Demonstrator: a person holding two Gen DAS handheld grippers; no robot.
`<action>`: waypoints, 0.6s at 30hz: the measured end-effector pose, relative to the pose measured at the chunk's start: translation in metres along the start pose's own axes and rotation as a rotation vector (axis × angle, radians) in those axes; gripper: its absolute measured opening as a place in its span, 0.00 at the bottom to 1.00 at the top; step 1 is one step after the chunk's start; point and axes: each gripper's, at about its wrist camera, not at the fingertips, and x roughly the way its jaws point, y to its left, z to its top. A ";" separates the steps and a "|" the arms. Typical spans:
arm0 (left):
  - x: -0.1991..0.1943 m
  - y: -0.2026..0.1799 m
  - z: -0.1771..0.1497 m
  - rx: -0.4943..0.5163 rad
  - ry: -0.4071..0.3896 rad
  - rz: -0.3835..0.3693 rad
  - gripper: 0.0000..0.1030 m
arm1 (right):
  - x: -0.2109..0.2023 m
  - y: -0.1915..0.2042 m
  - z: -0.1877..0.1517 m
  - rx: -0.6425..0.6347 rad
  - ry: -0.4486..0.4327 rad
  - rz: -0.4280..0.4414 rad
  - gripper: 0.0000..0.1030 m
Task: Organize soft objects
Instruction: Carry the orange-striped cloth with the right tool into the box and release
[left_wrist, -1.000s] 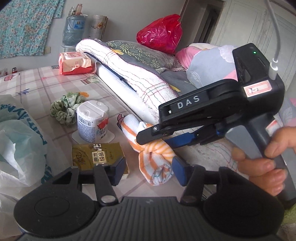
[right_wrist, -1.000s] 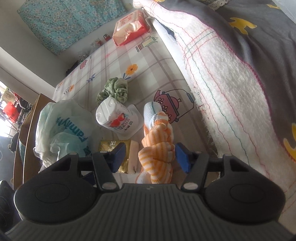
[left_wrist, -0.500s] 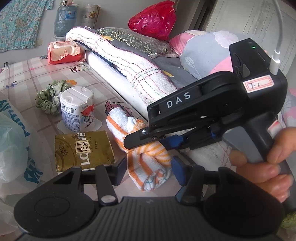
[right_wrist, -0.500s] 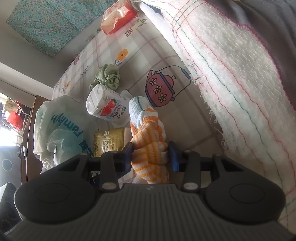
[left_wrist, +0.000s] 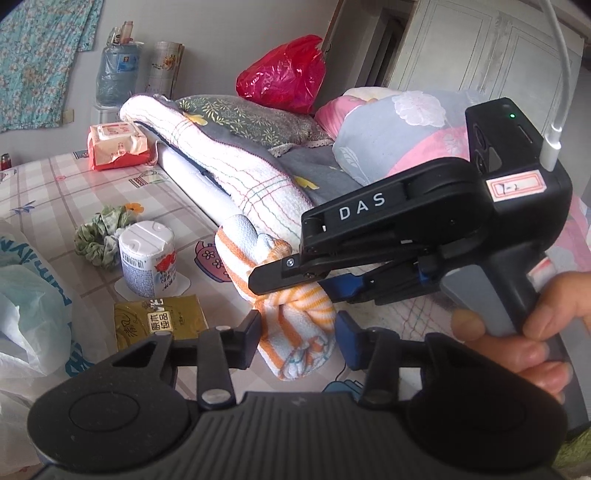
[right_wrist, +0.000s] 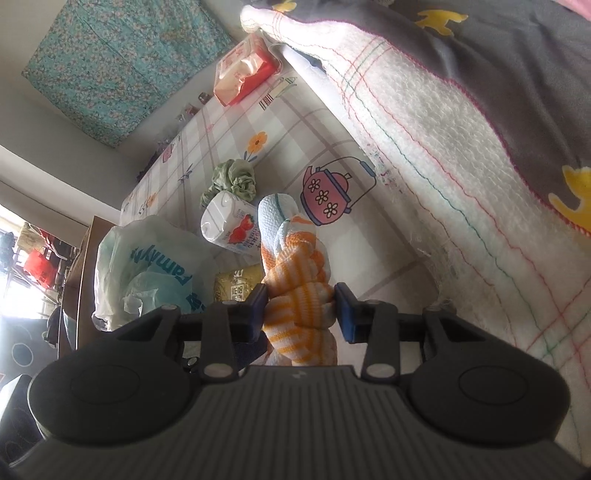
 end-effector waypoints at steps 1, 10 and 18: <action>-0.006 0.000 0.002 0.001 -0.016 0.004 0.43 | -0.005 0.005 -0.001 -0.012 -0.015 0.004 0.36; -0.088 0.030 0.022 -0.063 -0.213 0.122 0.40 | -0.031 0.084 0.002 -0.182 -0.091 0.129 0.36; -0.175 0.081 0.013 -0.167 -0.330 0.354 0.40 | 0.004 0.200 -0.010 -0.372 0.009 0.287 0.36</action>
